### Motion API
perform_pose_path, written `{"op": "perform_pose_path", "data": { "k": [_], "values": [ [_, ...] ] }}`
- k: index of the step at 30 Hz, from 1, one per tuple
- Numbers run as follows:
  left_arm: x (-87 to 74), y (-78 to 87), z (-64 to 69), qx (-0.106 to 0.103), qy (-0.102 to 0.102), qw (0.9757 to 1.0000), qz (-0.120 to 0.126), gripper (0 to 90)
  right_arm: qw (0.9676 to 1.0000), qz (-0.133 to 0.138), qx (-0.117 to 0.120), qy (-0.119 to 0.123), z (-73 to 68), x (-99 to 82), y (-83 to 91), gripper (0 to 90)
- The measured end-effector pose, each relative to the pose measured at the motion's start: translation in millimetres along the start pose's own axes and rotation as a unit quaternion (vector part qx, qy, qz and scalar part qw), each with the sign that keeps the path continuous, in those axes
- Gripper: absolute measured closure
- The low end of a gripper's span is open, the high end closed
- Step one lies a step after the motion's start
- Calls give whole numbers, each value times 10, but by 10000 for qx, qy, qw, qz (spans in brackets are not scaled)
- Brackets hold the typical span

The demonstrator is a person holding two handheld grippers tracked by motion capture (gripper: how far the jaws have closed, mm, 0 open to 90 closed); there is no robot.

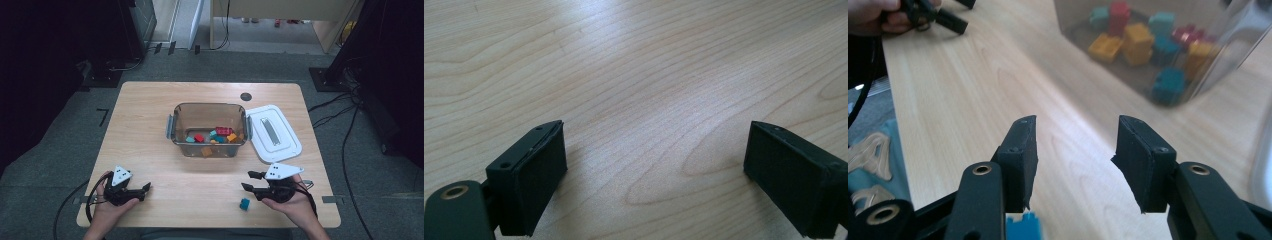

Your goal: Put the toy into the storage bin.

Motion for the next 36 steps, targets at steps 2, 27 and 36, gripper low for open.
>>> {"op": "perform_pose_path", "data": {
  "k": [2, 27, 36],
  "values": [
    [0, 0, 0, -1, 1, 10000, 0, 99, 10000, -3, 53, 15, -20, -48, -7, 519],
    [0, 0, 0, -2, 1, 10000, 1, 100, 9953, -649, 353, 624, -342, -515, -177, 505],
    [0, 0, -1, -2, 0, 10000, 1, 100, 9960, -569, 293, 623, -323, -493, -153, 598]
  ]
}}
Point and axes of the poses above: each handheld gripper's, and its own axes: y roughly backward along the jaws, x roughly out of its top, z roughly to its right, the point moved 1 cm from there along -y, roughly forward along the jaws, and after that the axes turned 8 degrees about y, right-handed, at the moved point
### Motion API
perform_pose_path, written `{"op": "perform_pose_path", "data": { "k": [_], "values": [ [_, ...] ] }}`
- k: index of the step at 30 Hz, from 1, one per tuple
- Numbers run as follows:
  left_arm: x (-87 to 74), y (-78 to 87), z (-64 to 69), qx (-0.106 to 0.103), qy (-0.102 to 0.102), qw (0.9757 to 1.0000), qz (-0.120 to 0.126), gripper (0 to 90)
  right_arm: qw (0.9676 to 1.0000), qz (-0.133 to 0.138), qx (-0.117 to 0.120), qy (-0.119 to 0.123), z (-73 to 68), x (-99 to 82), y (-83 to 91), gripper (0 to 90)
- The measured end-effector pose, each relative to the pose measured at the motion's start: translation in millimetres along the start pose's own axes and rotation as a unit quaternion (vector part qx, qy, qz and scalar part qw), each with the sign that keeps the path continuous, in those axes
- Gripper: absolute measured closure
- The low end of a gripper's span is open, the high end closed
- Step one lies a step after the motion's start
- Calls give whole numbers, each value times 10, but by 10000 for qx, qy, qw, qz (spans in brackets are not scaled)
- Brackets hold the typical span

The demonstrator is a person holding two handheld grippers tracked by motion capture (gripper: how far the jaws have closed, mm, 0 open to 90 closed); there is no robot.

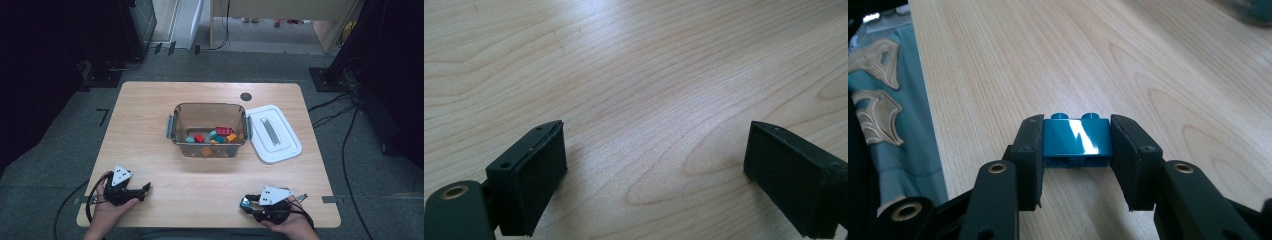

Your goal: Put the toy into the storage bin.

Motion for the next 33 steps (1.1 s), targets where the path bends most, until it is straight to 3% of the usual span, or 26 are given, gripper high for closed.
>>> {"op": "perform_pose_path", "data": {
  "k": [5, 14, 20, 24, 33],
  "values": [
    [0, 0, 0, 0, 0, 10000, 0, 100, 9998, 139, -26, -158, 39, 85, 47, 599],
    [0, 0, 1, 1, 2, 10000, 0, 100, 9991, 343, -141, -194, 168, 353, 167, 599],
    [0, 0, 0, 2, -1, 10000, -2, 100, 9983, 527, -217, -152, 283, 597, 286, 599],
    [0, 0, 0, 2, 2, 10000, 0, 100, 9970, 648, -339, -248, 380, 776, 361, 599],
    [0, -1, 1, -1, 12, 10000, 6, 100, 9955, 726, -559, -251, 565, 1162, 464, 599]
  ]
}}
Point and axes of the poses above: each handheld gripper's, and its own axes: y roughly backward along the jaws, x roughly out of its top, z roughly to its right, the point moved 1 cm from there along -y, roughly forward along the jaws, and after that the axes turned 8 degrees about y, right-handed, at the moved point
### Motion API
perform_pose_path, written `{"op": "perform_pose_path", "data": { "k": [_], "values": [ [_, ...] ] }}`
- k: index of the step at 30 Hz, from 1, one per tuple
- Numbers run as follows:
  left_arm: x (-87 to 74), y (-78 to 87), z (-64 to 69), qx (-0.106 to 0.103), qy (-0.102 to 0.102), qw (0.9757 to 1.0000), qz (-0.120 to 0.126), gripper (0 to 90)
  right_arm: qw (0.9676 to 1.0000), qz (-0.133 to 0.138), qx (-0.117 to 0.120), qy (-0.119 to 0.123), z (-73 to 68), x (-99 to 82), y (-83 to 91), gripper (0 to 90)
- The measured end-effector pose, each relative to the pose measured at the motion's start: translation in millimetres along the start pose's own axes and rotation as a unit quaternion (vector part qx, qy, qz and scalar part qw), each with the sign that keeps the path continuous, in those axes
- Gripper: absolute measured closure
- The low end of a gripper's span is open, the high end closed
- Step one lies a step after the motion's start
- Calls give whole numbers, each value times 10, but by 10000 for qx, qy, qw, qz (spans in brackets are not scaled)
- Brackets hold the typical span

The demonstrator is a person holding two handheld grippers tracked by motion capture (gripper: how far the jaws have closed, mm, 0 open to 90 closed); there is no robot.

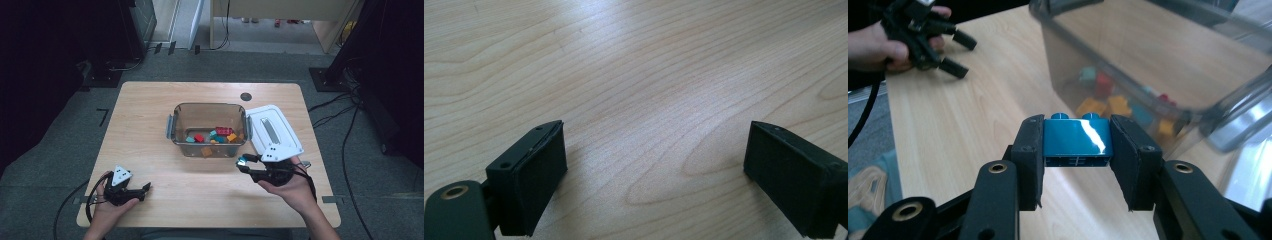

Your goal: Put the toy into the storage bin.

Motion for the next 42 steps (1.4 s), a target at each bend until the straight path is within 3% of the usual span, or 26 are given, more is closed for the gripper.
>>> {"op": "perform_pose_path", "data": {
  "k": [11, 23, 32, 42],
  "values": [
    [0, 0, -1, -3, -3, 10000, -2, 100, 9998, 142, -147, -30, 211, 417, -113, 600],
    [0, -1, -2, 1, -6, 10000, 6, 100, 9996, 185, -192, -74, 439, 724, -291, 600],
    [0, 0, -2, -1, -7, 10000, 3, 100, 9988, 60, -273, -398, 646, 811, -541, 600],
    [0, 1, -3, -4, -7, 10000, -3, 100, 9970, -361, -337, -591, 761, 781, -985, 599]
  ]
}}
Point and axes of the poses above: each handheld gripper's, and its own axes: y roughly backward along the jaws, x roughly out of its top, z roughly to its right, the point moved 1 cm from there along -y, roughly forward along the jaws, and after that the axes turned 8 degrees about y, right-handed, at the moved point
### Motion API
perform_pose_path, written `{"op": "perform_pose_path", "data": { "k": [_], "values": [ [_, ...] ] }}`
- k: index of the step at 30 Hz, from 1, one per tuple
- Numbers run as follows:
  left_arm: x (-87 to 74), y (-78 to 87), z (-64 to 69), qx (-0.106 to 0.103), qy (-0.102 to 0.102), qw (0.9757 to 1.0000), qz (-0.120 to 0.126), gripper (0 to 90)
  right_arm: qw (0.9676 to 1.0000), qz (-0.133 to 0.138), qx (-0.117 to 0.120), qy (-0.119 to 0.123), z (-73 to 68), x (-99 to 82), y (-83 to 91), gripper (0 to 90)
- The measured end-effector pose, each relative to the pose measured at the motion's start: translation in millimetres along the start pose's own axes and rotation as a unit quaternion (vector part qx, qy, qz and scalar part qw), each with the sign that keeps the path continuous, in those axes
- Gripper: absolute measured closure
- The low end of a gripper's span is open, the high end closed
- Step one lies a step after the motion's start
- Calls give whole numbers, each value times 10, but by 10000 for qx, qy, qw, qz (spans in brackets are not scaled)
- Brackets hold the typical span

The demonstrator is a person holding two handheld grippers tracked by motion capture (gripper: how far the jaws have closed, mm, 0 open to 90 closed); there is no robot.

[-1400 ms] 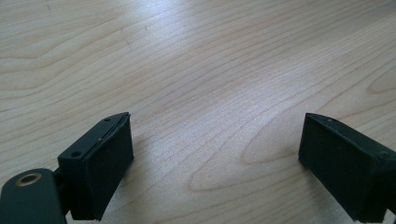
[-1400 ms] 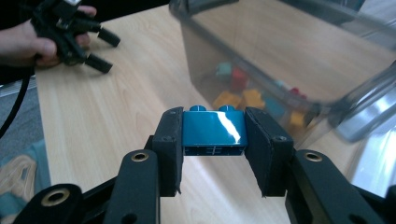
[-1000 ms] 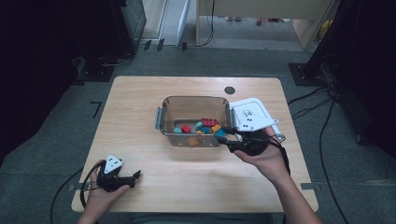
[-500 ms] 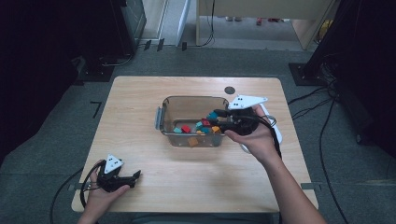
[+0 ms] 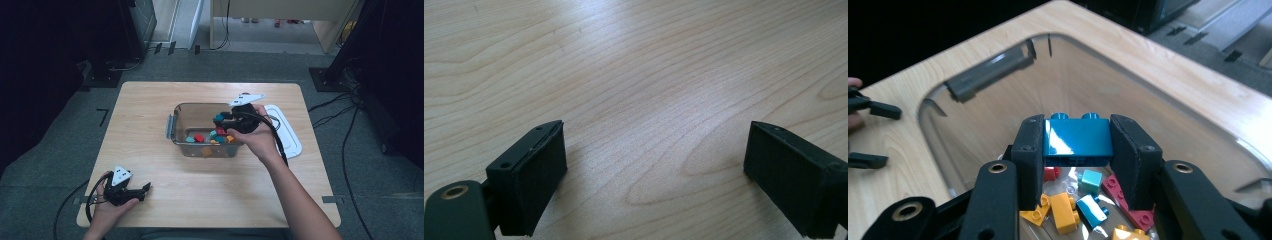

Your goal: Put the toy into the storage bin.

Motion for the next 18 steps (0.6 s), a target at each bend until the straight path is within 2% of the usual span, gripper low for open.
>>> {"op": "perform_pose_path", "data": {
  "k": [5, 10, 15, 16, 18],
  "values": [
    [-1, 1, -1, -2, 0, 10000, 1, 100, 9997, -175, 21, -140, -1, -22, -211, 599],
    [-1, 1, -1, -4, 2, 10000, 1, 100, 9994, -217, 212, -155, -15, -34, -322, 590],
    [-2, 3, -2, -4, 0, 10000, 1, 100, 9990, -176, 418, 0, -64, -35, -338, 465],
    [-3, 3, -2, -4, 1, 10000, 1, 100, 9991, -214, 351, 47, -80, -30, -336, 429],
    [-3, 3, -2, -2, -1, 10000, 0, 100, 9994, -250, 214, 79, -108, -20, -319, 419]
  ]
}}
Point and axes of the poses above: each handheld gripper's, and its own axes: y roughly backward along the jaws, x roughly out of its top, z roughly to its right, the point moved 1 cm from there along -y, roughly forward along the jaws, and after that the axes turned 8 degrees about y, right-handed, at the moved point
